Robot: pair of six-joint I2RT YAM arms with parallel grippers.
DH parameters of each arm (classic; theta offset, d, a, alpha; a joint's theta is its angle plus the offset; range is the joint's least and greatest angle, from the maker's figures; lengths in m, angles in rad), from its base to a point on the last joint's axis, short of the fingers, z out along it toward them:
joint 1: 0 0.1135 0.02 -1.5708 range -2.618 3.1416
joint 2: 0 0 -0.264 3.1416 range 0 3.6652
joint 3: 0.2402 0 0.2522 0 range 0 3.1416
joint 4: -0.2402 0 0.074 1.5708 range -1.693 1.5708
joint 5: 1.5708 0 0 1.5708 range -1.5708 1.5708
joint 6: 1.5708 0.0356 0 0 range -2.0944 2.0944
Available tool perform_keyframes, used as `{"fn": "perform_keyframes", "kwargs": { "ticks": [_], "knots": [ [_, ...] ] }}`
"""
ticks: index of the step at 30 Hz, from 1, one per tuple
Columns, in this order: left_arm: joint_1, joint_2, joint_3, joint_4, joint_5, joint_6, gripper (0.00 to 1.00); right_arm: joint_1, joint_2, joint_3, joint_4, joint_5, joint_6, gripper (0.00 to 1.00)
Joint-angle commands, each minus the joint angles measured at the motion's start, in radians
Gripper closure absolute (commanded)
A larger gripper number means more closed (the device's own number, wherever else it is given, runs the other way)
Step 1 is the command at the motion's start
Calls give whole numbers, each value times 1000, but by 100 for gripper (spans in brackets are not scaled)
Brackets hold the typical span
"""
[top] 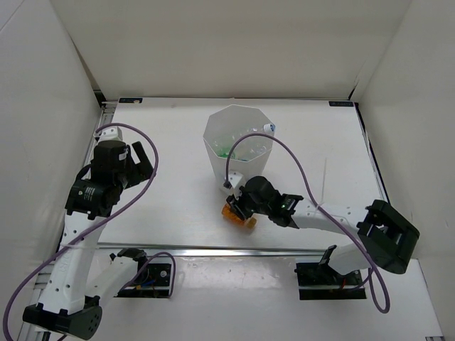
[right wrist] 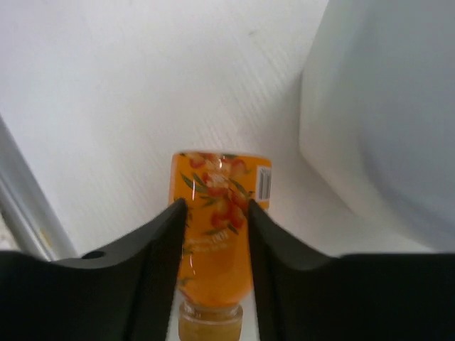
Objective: Put the plastic bottles in the bin
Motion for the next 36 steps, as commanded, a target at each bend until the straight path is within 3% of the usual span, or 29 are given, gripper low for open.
{"fn": "perform_keyframes", "kwargs": {
  "ticks": [1,3,4,7,12,15,20,26,30,32,36],
  "knots": [
    [4,-21,-21,12,-16,11,0,7,-24,-8,-120,-42,49,53],
    [4,-30,-47,21,-7,-1,0,7,-33,-8,-138,-42,60,34],
    [4,-30,-47,21,-7,-11,0,7,-33,-8,-150,-42,60,29],
    [4,-30,-56,30,4,-11,0,7,-33,-8,-151,-62,60,22],
    [4,-30,-56,30,4,-11,0,7,23,2,-151,-103,80,22],
    [4,-21,-37,10,4,-1,0,7,56,3,-141,-125,115,28],
    [4,-21,-27,10,-7,8,0,7,30,-16,-141,-136,134,65],
    [4,-21,-27,19,-39,8,0,36,-203,76,-403,-68,155,86],
    [13,-12,-30,61,-51,8,0,135,-340,278,-592,79,165,93],
    [13,-1,-39,82,-51,8,0,145,-340,465,-629,153,174,97],
    [13,28,-49,104,-30,-12,0,104,-184,755,-608,266,13,100]
  ]
}}
